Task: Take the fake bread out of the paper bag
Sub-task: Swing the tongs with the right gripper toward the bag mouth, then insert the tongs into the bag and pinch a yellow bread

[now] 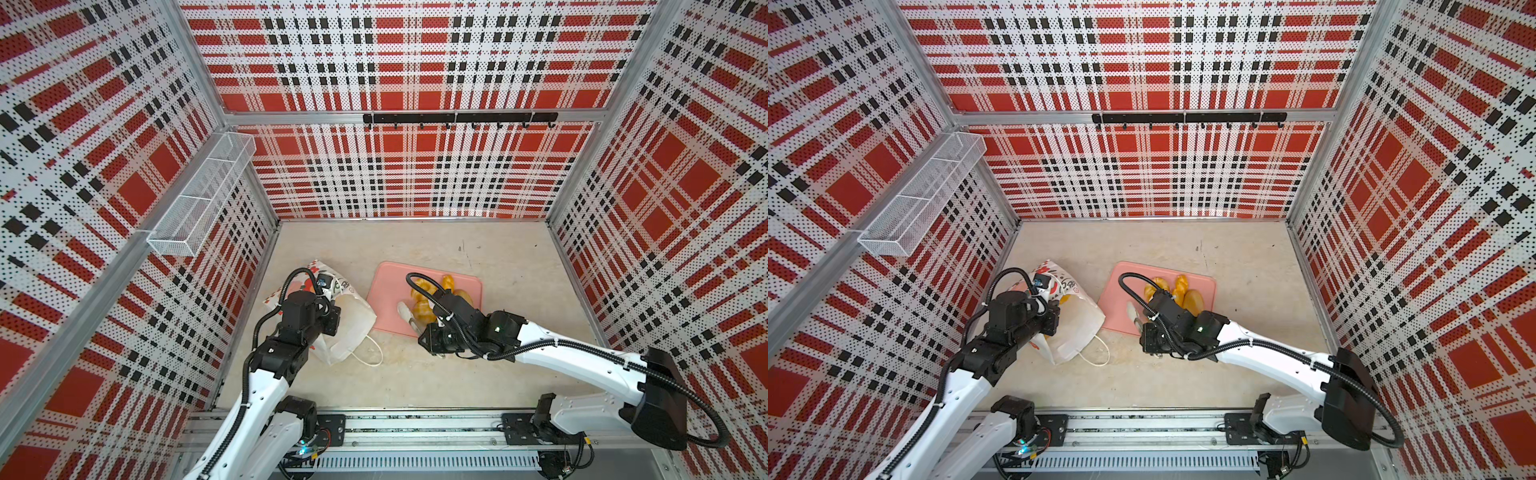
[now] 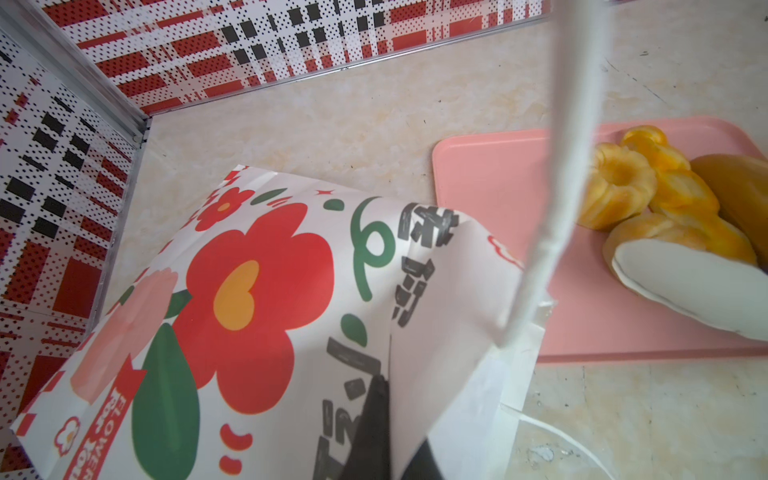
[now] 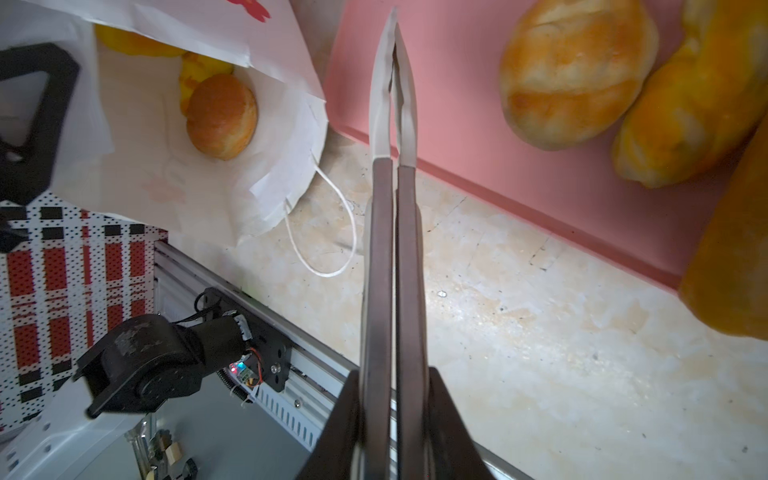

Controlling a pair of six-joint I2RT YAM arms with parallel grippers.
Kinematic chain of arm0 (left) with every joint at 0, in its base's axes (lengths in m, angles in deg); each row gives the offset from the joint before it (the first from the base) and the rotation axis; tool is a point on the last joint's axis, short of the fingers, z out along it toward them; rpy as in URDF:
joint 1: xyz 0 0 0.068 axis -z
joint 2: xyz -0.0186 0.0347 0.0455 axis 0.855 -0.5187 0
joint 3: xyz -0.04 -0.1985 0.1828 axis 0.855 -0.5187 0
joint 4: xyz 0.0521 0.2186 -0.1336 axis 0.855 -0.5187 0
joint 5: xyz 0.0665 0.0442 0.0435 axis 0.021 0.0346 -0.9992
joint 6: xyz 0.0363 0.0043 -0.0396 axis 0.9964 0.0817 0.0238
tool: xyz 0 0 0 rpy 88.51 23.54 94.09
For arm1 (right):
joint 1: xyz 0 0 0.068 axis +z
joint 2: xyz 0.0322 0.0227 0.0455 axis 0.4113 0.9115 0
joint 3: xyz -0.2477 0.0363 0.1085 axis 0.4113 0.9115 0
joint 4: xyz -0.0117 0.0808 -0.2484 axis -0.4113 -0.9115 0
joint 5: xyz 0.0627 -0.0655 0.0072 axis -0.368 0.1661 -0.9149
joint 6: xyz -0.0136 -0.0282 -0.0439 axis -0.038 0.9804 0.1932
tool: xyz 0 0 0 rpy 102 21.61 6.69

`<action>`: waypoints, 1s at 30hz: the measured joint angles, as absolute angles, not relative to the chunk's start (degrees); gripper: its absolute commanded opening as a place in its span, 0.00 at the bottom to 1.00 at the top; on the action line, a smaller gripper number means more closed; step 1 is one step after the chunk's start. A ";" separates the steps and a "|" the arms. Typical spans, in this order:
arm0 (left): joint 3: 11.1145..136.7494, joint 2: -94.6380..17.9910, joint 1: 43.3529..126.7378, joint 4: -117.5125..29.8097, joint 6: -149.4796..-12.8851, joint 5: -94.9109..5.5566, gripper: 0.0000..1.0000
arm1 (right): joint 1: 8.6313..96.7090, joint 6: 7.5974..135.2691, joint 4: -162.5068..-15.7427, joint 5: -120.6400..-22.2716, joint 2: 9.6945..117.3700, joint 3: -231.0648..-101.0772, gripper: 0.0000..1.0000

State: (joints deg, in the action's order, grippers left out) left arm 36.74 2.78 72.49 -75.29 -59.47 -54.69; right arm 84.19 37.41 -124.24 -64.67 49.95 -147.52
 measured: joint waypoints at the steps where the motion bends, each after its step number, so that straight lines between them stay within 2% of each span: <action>1: 36.52 3.18 72.58 -75.53 -59.17 -54.37 0.00 | 85.02 37.69 -124.30 -64.74 49.90 -148.46 0.23; 8: 36.37 4.07 73.10 -76.54 -57.85 -52.51 0.00 | 90.70 38.09 -118.49 -68.61 49.25 -150.60 0.25; 17: 36.37 3.74 73.32 -76.87 -57.99 -52.46 0.00 | 97.56 32.99 -108.02 -72.17 50.19 -147.62 0.33; 20: 36.37 2.76 73.52 -76.65 -58.31 -52.33 0.00 | 97.17 31.05 -104.17 -72.63 53.53 -147.38 0.37; 30: 36.35 1.82 74.29 -75.88 -59.60 -52.99 0.00 | 88.67 21.89 -91.10 -72.50 66.80 -146.03 0.37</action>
State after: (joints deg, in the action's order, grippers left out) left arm 36.35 1.82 74.29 -75.88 -59.60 -52.99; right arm 88.67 21.89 -91.10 -72.50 66.80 -146.03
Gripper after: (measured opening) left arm 0.051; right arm 0.372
